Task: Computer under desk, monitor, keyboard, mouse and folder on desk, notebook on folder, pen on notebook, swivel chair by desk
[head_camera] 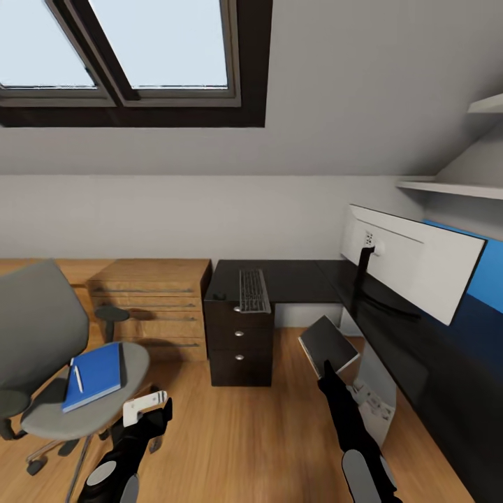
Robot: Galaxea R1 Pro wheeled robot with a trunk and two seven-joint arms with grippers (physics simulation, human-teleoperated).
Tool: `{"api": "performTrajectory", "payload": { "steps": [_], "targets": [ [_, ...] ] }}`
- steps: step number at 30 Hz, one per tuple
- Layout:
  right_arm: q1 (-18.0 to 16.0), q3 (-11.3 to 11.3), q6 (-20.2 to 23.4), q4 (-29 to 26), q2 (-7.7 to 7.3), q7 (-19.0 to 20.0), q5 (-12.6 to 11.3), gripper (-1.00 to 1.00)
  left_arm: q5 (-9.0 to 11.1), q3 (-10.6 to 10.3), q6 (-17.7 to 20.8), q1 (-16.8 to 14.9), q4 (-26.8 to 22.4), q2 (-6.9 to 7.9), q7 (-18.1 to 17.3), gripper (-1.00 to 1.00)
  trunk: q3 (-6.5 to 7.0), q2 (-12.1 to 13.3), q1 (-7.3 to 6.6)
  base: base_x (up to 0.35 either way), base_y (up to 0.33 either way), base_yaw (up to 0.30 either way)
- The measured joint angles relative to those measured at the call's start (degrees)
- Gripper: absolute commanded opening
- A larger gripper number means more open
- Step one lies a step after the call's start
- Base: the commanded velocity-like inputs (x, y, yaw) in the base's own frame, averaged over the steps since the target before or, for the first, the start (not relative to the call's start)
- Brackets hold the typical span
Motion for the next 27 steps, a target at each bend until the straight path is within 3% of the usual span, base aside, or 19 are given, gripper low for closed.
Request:
{"api": "performTrajectory", "payload": {
  "steps": [27],
  "targets": [
    [0.0,0.0,-0.1,-0.1,-0.38,0.0,0.0,-1.00,0.0,-0.2,0.0,0.0,0.0,0.09,-0.1,1.00,4.85,10.8,-5.94,0.265,0.000,0.000]
  ]
}}
